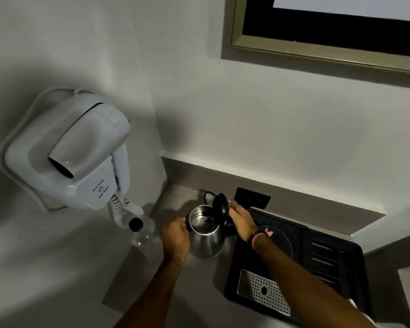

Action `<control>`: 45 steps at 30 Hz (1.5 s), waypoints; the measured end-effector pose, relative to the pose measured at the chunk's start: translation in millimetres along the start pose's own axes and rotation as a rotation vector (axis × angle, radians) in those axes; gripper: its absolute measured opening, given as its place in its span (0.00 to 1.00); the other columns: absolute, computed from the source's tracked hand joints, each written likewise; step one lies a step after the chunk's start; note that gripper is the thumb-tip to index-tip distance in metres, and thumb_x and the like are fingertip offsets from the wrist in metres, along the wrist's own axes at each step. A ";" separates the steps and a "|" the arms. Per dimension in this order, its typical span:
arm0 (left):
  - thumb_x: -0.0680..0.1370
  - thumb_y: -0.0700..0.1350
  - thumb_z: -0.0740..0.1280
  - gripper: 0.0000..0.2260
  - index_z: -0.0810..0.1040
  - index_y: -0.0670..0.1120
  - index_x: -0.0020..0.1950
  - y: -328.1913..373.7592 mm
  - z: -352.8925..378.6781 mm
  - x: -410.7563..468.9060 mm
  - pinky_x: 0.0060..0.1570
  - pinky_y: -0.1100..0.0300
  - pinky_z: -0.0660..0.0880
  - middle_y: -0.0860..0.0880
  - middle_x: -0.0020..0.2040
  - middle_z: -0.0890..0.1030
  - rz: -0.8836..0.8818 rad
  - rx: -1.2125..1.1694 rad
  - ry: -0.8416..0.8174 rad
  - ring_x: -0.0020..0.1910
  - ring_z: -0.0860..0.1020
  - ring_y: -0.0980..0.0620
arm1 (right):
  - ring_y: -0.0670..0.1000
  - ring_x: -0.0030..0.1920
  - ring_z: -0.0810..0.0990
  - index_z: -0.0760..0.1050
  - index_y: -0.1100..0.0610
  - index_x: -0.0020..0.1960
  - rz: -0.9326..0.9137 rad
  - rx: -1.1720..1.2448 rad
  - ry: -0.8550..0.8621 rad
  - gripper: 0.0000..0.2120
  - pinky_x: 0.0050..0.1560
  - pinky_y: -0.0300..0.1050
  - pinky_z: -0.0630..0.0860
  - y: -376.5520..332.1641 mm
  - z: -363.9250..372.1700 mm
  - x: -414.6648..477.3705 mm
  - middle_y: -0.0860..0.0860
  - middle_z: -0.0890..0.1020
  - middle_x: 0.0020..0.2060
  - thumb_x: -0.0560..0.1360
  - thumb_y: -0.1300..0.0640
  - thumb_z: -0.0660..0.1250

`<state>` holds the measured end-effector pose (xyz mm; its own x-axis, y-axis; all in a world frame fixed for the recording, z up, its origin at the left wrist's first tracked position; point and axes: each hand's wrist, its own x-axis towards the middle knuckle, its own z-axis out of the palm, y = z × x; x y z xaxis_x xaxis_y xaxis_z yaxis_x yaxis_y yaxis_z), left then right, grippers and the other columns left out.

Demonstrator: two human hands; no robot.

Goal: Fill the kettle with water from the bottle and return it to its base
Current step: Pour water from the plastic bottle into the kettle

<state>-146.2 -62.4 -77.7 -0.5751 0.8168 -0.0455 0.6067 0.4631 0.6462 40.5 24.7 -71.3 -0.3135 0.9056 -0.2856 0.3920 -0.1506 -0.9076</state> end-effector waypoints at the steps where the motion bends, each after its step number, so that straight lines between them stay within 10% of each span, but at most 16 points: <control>1: 0.82 0.42 0.59 0.15 0.82 0.43 0.41 1.9 -0.6 -1.2 0.37 0.58 0.65 0.43 0.39 0.84 -0.002 0.007 -0.010 0.37 0.79 0.46 | 0.57 0.52 0.81 0.77 0.58 0.53 -0.003 -0.007 -0.007 0.13 0.54 0.53 0.76 -0.7 -1.7 0.9 0.56 0.83 0.50 0.82 0.50 0.58; 6: 0.84 0.47 0.58 0.15 0.80 0.39 0.51 20.4 -21.6 -16.3 0.41 0.50 0.75 0.39 0.46 0.83 0.099 0.120 -0.042 0.46 0.82 0.39 | 0.57 0.50 0.81 0.75 0.52 0.51 -0.041 -0.080 -0.071 0.11 0.45 0.44 0.75 -3.7 -8.4 1.0 0.53 0.83 0.48 0.80 0.47 0.57; 9: 0.83 0.45 0.60 0.13 0.82 0.41 0.48 30.2 -50.2 -31.8 0.39 0.47 0.78 0.41 0.43 0.83 0.337 0.180 0.037 0.41 0.81 0.40 | 0.58 0.60 0.75 0.73 0.48 0.64 -0.073 -0.257 -0.089 0.19 0.58 0.55 0.74 -3.4 -12.6 4.7 0.55 0.80 0.58 0.79 0.43 0.54; 13: 0.80 0.42 0.67 0.09 0.83 0.40 0.45 22.3 -88.6 -40.7 0.38 0.54 0.77 0.43 0.39 0.82 0.627 0.254 0.481 0.37 0.80 0.45 | 0.60 0.71 0.64 0.62 0.45 0.75 -0.081 -0.531 -0.075 0.26 0.68 0.60 0.63 -2.9 -18.0 9.4 0.57 0.72 0.70 0.79 0.39 0.50; 19: 0.76 0.36 0.71 0.12 0.81 0.36 0.59 -8.2 -120.9 -34.3 0.61 0.42 0.74 0.36 0.60 0.81 0.340 0.109 0.400 0.61 0.78 0.36 | 0.57 0.77 0.56 0.57 0.43 0.78 -0.043 -0.600 -0.101 0.34 0.71 0.59 0.54 -11.8 -19.0 4.8 0.52 0.65 0.76 0.74 0.35 0.45; 26: 0.74 0.35 0.69 0.04 0.83 0.37 0.47 -28.2 -135.3 -27.0 0.48 0.56 0.72 0.39 0.45 0.85 0.347 0.030 0.316 0.43 0.83 0.39 | 0.59 0.75 0.58 0.58 0.43 0.77 -0.021 -0.637 -0.108 0.33 0.70 0.60 0.57 -13.3 -21.1 2.9 0.57 0.68 0.73 0.73 0.34 0.45; 30: 0.74 0.42 0.75 0.11 0.83 0.39 0.53 -30.1 -136.1 -20.7 0.53 0.50 0.78 0.40 0.50 0.84 0.276 0.007 0.296 0.49 0.82 0.40 | 0.60 0.75 0.59 0.58 0.42 0.77 -0.013 -0.635 -0.102 0.33 0.70 0.61 0.56 -14.6 -21.0 1.7 0.58 0.68 0.73 0.73 0.34 0.45; 35: 0.75 0.47 0.74 0.11 0.83 0.41 0.52 -34.6 -119.5 -34.3 0.55 0.63 0.71 0.45 0.48 0.85 0.520 0.068 0.576 0.48 0.79 0.46 | 0.59 0.74 0.60 0.58 0.42 0.76 -0.010 -0.639 -0.104 0.35 0.69 0.61 0.57 -14.3 -20.2 0.3 0.58 0.69 0.73 0.72 0.32 0.44; 45: 0.80 0.51 0.65 0.12 0.77 0.50 0.62 -82.4 -1.7 -73.5 0.49 0.63 0.77 0.51 0.52 0.84 0.245 0.337 -0.149 0.50 0.82 0.53 | 0.61 0.74 0.60 0.56 0.41 0.77 0.023 -0.684 -0.092 0.34 0.69 0.63 0.57 -14.6 -22.9 3.3 0.58 0.68 0.73 0.73 0.31 0.45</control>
<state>-154.9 -161.1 -126.2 -0.3221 0.9456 -0.0471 0.8745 0.3162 0.3678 53.6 39.0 -52.0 -0.3588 0.8633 -0.3550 0.8477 0.1421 -0.5112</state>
